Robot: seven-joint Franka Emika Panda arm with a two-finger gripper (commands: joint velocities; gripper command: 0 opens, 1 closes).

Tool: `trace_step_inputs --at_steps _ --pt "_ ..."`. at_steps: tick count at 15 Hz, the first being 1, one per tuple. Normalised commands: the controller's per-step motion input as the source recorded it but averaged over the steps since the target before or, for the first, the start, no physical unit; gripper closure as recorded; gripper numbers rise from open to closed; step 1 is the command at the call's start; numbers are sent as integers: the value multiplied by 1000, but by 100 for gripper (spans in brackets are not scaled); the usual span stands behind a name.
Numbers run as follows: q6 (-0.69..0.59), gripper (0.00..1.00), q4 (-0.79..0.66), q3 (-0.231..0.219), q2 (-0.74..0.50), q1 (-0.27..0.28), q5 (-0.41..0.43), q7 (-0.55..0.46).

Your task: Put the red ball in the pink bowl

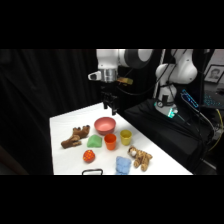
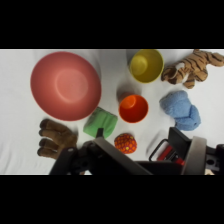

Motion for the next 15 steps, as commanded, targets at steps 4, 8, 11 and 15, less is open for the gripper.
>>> trace_step_inputs --at_steps 4,8,11,15 --pt "-2 0 65 25 68 -2 -16 32" --pt "57 0 275 64 286 29 -131 165" --pt "67 0 446 51 421 43 -181 226" --pt "30 0 535 8 464 60 -245 269"
